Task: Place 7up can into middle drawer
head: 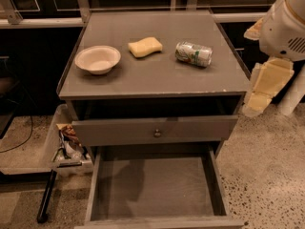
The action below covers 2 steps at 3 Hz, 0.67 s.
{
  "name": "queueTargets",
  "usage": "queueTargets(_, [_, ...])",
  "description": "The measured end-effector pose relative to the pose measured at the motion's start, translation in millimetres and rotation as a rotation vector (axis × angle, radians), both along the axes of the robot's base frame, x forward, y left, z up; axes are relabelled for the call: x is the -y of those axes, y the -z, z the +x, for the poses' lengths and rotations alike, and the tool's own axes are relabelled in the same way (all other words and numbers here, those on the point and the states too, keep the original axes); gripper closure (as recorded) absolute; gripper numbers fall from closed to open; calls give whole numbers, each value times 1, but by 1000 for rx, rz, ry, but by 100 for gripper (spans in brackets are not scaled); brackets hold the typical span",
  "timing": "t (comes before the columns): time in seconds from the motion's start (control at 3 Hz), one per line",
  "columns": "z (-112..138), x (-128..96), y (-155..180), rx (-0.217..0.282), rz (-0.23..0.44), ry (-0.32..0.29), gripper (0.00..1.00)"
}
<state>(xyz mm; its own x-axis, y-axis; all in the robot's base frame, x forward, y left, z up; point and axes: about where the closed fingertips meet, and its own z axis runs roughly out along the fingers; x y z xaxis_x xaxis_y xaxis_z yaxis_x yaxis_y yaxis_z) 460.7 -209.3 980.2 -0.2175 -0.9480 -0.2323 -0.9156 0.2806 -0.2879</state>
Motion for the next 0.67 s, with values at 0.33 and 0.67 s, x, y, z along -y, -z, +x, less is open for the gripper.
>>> queueTargets(0.33, [36,-10,0,26,19,-13,0])
queueTargets(0.67, [70,-14,1,75,21,-31,0])
